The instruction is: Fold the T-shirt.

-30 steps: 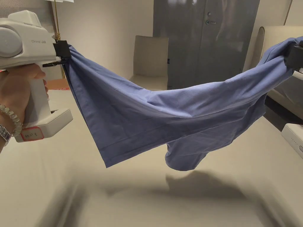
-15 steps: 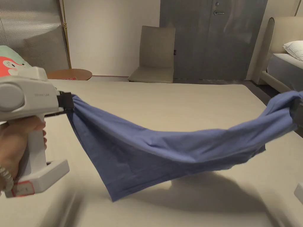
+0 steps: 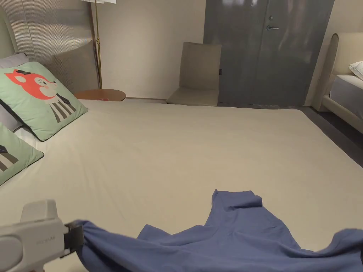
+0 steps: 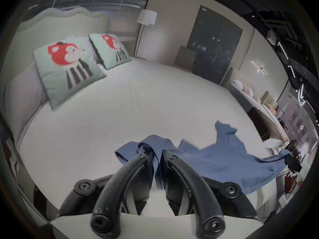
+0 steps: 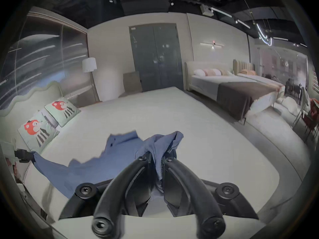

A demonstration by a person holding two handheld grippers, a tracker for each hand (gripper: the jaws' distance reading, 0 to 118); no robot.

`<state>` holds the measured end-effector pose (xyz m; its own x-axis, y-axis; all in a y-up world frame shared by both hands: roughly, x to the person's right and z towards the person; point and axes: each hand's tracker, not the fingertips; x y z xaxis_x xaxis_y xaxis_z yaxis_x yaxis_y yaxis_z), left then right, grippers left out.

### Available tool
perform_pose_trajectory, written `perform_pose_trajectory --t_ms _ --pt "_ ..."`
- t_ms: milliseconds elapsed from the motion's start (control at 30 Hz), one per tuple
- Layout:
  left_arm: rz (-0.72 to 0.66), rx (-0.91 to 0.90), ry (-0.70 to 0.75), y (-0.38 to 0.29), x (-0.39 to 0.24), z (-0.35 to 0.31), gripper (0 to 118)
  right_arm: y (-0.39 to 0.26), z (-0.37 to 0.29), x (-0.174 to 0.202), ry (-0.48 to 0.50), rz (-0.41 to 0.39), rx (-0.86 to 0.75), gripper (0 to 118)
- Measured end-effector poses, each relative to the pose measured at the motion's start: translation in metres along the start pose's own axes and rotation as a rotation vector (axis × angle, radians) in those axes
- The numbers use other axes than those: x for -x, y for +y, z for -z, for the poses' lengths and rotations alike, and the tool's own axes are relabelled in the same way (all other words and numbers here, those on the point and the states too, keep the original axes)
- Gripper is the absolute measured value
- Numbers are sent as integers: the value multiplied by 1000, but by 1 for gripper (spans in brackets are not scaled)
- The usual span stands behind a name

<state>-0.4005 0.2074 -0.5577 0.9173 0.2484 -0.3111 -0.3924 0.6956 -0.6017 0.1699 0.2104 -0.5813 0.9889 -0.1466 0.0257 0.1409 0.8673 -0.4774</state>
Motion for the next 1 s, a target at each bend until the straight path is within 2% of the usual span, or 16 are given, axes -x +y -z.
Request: perform_pose_trajectory --t_ms 233,367,567,667,767,800,833,867,900,933,967,1000 --pt "-32 107 55 -68 19 4 7 -72 2 -25 -90 34 219 10" --pt "-29 143 81 -80 27 17 7 -99 9 -35 -119 51 310 10" --pt "-6 186 130 -95 40 36 5 -119 16 -38 -138 65 358 10" --pt "-15 187 151 -97 43 33 5 -119 15 -33 -141 26 355 11" --pt "-46 162 139 -96 45 24 5 -112 9 -31 -148 -38 316 14" --pt "-56 138 136 -94 45 19 7 -106 4 -27 -172 -61 283 31" --pt "-56 108 149 -91 43 13 17 -99 1 -22 -184 -89 243 53" --pt "-43 68 165 -88 40 7 37 -91 -3 -19 -162 -100 196 73" --pt "-31 26 171 -83 37 -1 71 -81 -10 -13 -137 -106 141 88" --pt "-22 -21 166 -79 34 -8 93 -72 -11 -9 -128 -114 95 92" --pt "-20 -63 155 -74 31 -16 107 -66 -9 -7 -129 -123 52 93" --pt "-16 -117 141 -69 27 -28 109 -56 -13 0 -124 -137 -2 93"
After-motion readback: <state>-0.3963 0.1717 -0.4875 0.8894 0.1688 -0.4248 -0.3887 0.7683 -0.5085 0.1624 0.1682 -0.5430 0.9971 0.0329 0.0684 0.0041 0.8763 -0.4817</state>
